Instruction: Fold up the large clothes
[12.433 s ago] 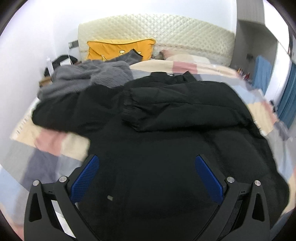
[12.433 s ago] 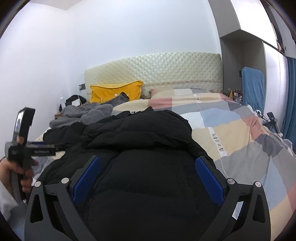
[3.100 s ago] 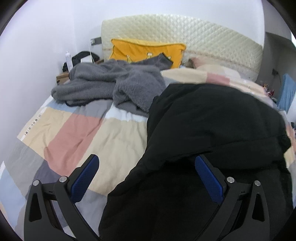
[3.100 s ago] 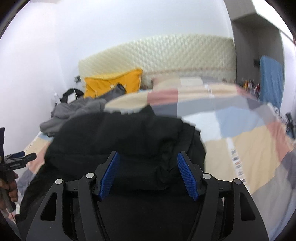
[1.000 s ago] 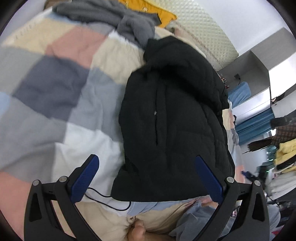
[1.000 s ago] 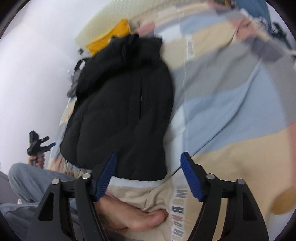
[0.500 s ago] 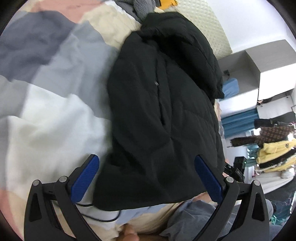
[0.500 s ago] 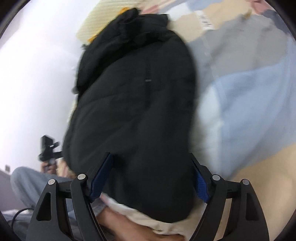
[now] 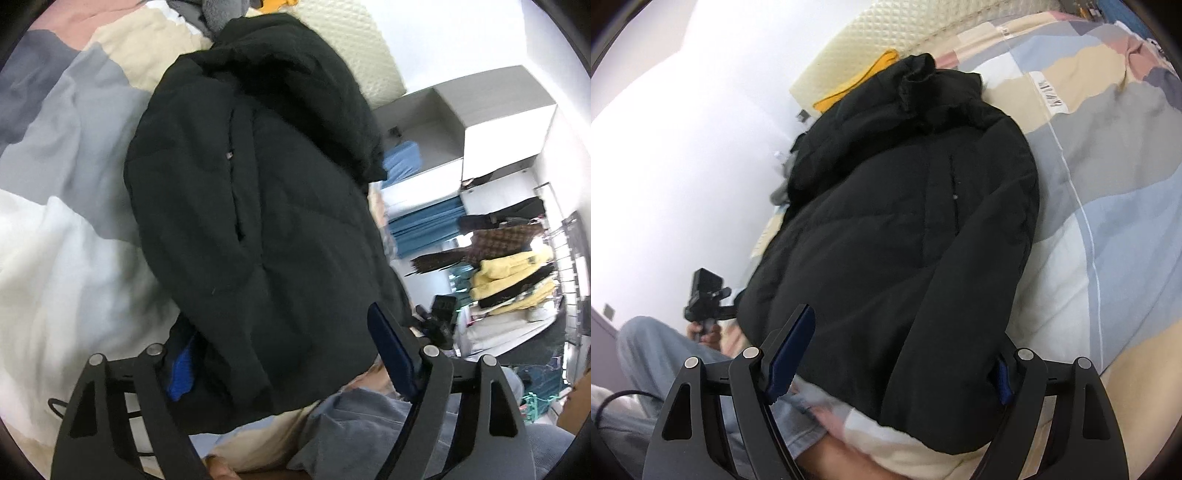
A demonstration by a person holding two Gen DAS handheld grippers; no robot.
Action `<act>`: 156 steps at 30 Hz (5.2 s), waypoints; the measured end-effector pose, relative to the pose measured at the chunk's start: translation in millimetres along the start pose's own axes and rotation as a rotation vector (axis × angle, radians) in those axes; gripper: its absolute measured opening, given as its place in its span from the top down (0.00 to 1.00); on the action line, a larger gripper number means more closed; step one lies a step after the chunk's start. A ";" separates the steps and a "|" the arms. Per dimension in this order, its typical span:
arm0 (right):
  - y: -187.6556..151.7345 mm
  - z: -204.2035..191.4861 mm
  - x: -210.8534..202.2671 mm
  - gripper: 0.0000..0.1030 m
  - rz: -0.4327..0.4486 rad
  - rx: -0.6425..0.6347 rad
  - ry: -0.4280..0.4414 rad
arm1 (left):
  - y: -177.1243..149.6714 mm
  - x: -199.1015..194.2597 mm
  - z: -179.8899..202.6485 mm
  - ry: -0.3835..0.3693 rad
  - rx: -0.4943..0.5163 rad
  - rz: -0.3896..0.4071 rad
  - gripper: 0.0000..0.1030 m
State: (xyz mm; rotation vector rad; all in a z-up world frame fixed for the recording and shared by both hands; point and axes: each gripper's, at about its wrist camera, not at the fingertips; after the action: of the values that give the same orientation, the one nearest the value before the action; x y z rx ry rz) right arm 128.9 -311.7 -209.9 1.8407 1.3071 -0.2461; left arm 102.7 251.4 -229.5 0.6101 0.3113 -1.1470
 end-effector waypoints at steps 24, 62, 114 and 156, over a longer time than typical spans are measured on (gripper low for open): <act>6.5 6.1 13.0 0.88 -0.054 0.046 -0.029 | 9.1 26.9 11.3 0.131 -0.067 -0.051 0.79; 38.9 -180.4 -198.1 0.92 0.382 -0.072 0.080 | 28.4 -135.3 186.8 0.075 -0.045 0.153 0.93; 261.4 49.6 96.9 0.89 0.004 0.392 -0.250 | 280.6 87.4 55.4 0.488 -0.231 -0.063 0.84; 217.4 -105.6 155.3 0.24 0.121 -0.141 -0.373 | 209.8 186.2 175.7 0.736 0.488 0.191 0.24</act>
State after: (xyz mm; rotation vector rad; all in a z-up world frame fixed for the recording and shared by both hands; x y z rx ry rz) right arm 350.2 -150.8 -122.2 1.6517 0.9289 -0.4006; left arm 355.1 63.7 -126.4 1.4659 0.5880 -0.7755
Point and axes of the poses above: each gripper's, at about its wrist camera, not at the fingertips, and x roughly the way its jaws point, z to its right, y to its top
